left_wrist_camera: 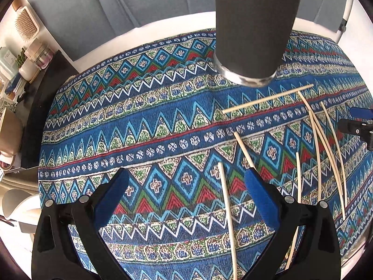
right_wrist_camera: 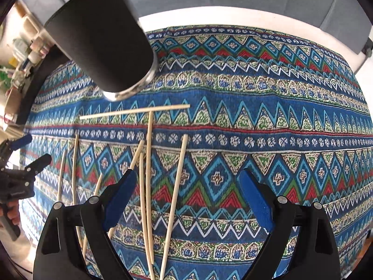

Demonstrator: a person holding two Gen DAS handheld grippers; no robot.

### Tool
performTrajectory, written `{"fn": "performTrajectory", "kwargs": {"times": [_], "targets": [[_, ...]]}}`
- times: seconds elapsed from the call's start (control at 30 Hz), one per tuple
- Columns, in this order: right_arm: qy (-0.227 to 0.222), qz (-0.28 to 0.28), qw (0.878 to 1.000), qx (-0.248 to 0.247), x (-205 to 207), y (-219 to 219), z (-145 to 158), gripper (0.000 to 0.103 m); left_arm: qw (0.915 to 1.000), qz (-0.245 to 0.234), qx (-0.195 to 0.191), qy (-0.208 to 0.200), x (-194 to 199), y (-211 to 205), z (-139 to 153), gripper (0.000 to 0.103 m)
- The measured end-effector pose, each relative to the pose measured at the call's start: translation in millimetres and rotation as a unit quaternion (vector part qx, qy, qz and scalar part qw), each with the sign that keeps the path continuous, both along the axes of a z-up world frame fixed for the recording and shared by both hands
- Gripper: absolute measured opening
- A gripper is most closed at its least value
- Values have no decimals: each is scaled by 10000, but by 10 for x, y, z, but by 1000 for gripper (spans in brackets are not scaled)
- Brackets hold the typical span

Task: Organize utensils
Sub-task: 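Move the left tool back to the chopsticks while the right tool returns too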

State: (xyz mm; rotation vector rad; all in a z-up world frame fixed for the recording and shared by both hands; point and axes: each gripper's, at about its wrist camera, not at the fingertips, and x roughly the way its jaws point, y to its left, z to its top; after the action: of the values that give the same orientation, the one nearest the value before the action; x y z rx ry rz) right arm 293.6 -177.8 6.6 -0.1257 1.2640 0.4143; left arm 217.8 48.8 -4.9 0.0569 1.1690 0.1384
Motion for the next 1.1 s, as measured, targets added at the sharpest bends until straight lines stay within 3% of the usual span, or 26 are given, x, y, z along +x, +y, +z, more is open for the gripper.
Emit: {"fn": "performTrajectory", "kwargs": {"times": [0.17,0.3,0.47,0.63,0.8,1.03,1.1], "targets": [[191,-49,9998,-90,-179,-43,-133,85,9994,-181,-66,271,-123,-84,-113,97],[385,-187,9991,-54,-291,-97,-160,85,9995,-116,-145,240,-184,-91,-130,97],[224,-89,9996,-165,-440,-124,-104,85,9990,-29,-264,351,-260,-115,-193,97],[382,-151,9990,-173,-447,-182,-199,86,9979,-39,-395,511,-328,-156,-267,97],[228,-86,9996,-164,-422,-167,-215,86,9935,-74,-652,933,-353,-201,-431,97],[-290,364,9974,-554,-543,3,-288,87,9954,-76,-652,697,-344,-215,-477,98],[-413,360,9972,-514,-597,-8,-286,86,9960,-83,-653,612,-343,-126,-453,93]]}}
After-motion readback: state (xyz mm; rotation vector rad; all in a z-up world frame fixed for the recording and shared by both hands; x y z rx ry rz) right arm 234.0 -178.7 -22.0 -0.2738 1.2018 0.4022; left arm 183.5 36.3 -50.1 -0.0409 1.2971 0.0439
